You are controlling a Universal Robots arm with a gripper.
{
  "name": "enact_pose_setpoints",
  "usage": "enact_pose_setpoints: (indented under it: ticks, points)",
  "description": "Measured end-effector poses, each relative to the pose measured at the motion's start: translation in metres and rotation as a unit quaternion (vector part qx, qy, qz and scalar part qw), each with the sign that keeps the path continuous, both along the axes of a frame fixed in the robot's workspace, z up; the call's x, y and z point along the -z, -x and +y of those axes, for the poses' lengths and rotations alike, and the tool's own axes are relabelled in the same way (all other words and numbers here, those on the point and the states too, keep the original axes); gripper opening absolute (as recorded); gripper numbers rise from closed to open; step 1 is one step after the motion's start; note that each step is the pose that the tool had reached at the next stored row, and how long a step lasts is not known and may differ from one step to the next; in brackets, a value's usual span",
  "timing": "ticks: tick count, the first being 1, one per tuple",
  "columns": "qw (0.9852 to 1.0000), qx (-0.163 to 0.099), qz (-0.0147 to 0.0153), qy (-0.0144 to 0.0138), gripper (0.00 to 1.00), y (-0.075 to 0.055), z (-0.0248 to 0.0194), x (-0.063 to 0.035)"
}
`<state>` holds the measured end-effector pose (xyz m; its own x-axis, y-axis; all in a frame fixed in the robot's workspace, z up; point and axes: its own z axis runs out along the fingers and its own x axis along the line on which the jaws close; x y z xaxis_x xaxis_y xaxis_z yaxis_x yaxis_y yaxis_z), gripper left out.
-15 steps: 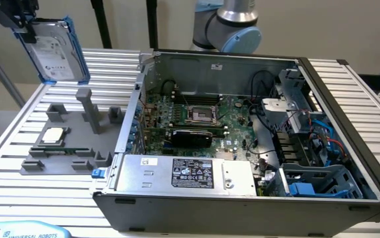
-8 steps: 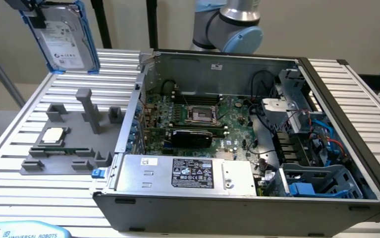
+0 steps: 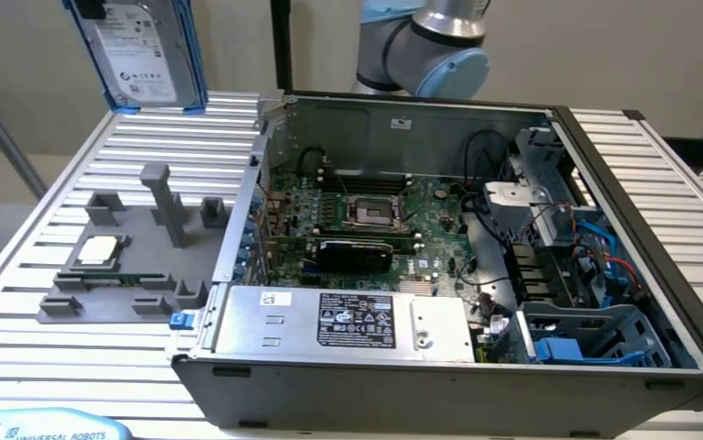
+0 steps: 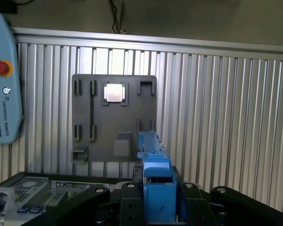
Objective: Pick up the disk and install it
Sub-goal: 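Pick up the disk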
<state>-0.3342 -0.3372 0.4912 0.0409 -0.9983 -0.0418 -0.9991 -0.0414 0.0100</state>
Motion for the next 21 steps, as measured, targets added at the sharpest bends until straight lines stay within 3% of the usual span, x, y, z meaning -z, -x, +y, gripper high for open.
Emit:
enact_pose_setpoints:
  ticks: [6, 21]
  points:
    - [1.0000, 0.000, 0.0003, -0.0006, 0.33, -0.027, -0.0065, -0.0192]
    - [1.0000, 0.000, 0.0005, -0.0026, 0.33, -0.096, -0.0277, -0.0320]
